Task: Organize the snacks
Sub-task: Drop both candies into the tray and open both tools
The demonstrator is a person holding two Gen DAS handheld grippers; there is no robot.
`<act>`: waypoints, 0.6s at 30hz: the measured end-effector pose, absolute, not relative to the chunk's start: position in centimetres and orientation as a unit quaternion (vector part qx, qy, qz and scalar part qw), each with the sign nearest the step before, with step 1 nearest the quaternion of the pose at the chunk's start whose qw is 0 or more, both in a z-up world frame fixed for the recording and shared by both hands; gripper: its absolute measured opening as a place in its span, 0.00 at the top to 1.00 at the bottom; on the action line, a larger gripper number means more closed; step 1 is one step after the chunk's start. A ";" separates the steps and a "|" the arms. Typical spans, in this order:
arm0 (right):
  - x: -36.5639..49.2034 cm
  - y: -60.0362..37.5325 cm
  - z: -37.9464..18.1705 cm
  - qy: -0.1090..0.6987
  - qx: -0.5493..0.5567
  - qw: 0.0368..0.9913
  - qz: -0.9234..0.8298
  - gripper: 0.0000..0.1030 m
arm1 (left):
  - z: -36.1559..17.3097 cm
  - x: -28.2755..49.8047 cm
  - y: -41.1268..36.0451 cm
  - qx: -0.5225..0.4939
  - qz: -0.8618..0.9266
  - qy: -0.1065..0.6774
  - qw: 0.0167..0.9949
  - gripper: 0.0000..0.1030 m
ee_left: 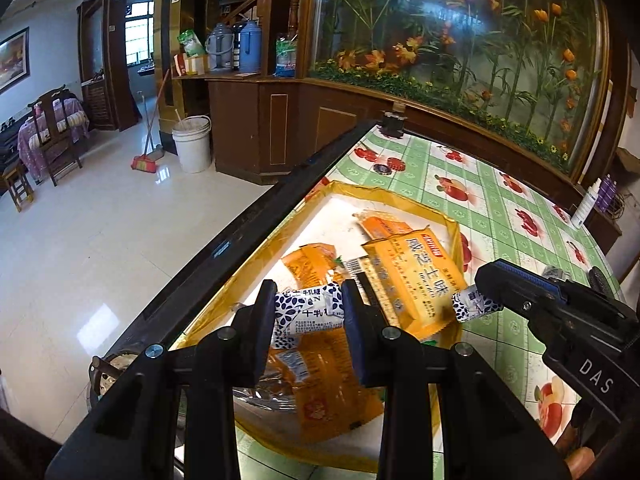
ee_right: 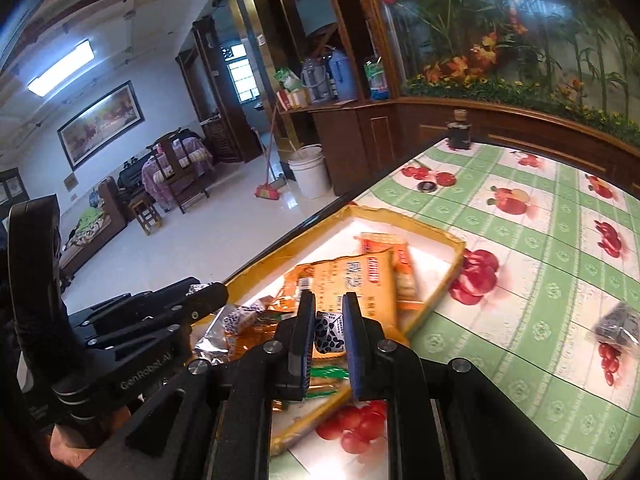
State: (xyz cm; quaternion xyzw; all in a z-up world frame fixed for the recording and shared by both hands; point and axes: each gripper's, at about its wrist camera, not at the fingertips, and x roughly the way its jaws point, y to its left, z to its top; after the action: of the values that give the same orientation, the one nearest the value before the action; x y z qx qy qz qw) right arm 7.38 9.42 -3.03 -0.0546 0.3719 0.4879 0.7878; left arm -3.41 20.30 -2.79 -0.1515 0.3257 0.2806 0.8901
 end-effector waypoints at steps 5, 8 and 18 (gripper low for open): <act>6.9 11.6 -4.1 0.382 -0.066 0.777 0.497 0.86 | -4.4 -3.1 21.8 -0.164 0.286 0.347 0.878 0.71; 7.1 12.5 -5.1 0.393 -0.070 0.771 0.497 0.86 | -5.5 -2.9 22.5 -0.175 0.288 0.361 0.870 0.71; 7.7 12.0 -6.3 0.402 -0.054 0.775 0.485 0.55 | -6.9 -3.2 23.7 -0.209 0.288 0.380 0.854 0.44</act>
State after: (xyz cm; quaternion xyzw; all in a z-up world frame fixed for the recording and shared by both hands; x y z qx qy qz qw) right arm 7.73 11.95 -6.25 -0.0540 0.4022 0.4847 0.7749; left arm -3.22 23.75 -6.87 -0.2089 0.3801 0.2876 0.8539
